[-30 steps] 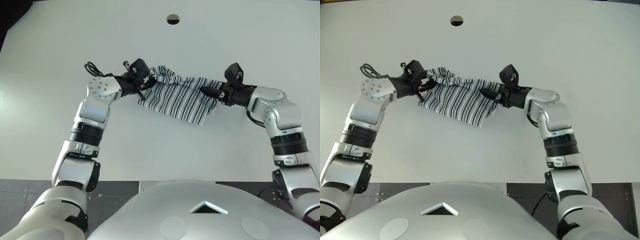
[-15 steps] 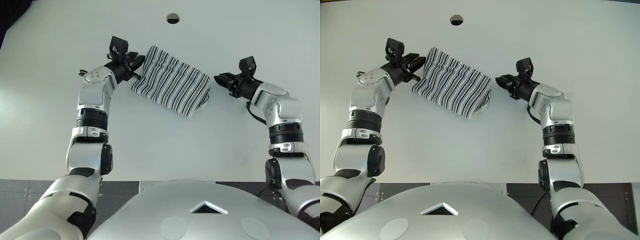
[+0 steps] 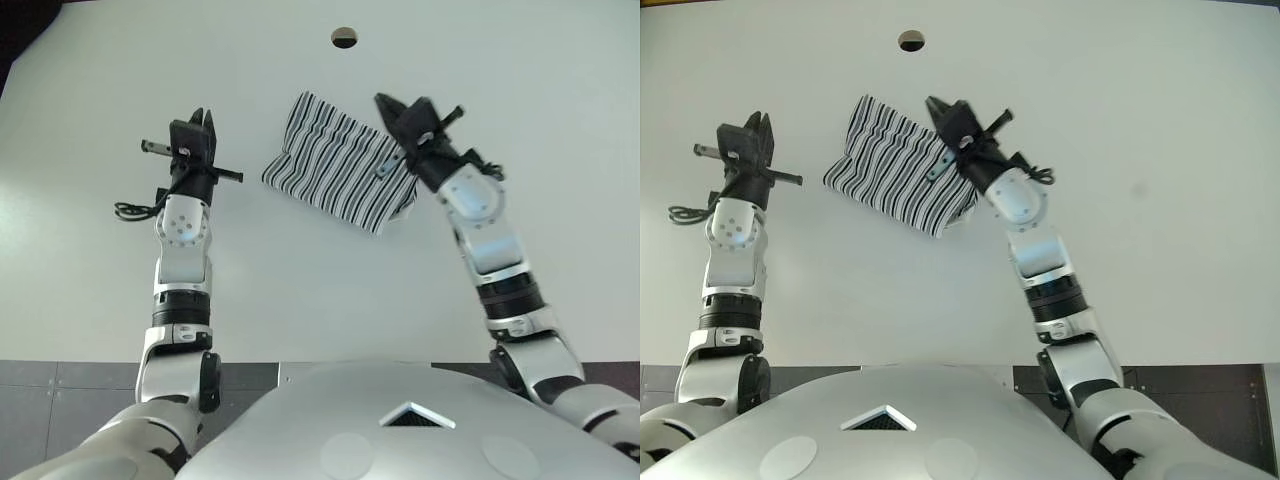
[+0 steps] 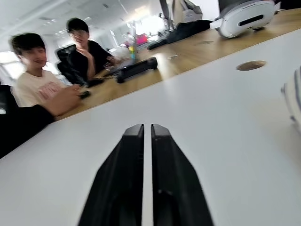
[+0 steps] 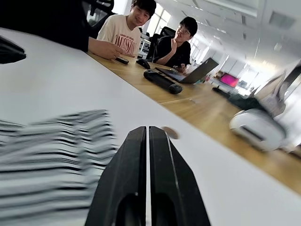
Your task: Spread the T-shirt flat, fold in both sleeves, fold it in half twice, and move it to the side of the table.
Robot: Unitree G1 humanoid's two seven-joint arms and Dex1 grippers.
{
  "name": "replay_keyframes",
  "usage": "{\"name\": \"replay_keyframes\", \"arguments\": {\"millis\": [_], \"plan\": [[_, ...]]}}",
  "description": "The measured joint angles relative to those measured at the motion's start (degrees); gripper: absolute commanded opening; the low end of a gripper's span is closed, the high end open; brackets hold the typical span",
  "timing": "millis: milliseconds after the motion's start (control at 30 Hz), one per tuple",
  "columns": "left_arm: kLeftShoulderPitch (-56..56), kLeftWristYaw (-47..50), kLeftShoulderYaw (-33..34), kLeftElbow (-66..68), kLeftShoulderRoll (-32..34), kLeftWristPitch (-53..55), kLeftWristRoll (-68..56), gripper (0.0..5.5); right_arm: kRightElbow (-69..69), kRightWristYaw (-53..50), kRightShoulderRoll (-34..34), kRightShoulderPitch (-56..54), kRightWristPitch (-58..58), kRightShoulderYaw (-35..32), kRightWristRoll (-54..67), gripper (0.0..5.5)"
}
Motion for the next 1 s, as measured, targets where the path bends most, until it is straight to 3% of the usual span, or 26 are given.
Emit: {"name": "replay_keyframes", "arguments": {"millis": [133,433,533,733,900,1000], "plan": [[1.4,3.9,0.8,2.3,-1.6,-9.4,0.8,0.11,14.1,-1.0,7.9,-4.8,-1.1,2.8,-0.5,0.1],[0.6,3.7,2.0,4.4,-2.7,-11.2,-2.7,0.11,29.9,-5.8,10.8,-10.7,0.1,1.8,-3.7,0.1],[0.7,3.4,3.3,4.1,-3.2,-10.7,-5.6,0.11,29.9,-7.0,6.3,-11.1,0.2,-2.1,-3.5,0.1],[5.7,4.9,3.8,-1.7,-3.7,-10.9,-3.2,0.11,24.8,-8.0,-10.8,-6.2,2.7,-17.2,1.5,0.1],[9.5,4.9,5.1,-6.3,-3.7,-10.9,-3.2,0.11,21.9,-11.5,-14.9,-1.2,3.9,-26.1,5.3,0.1],[11.2,5.4,6.1,-8.1,-3.6,-11.1,-2.6,0.11,19.9,-15.3,-14.6,1.3,1.9,-28.2,5.7,0.1]]}}
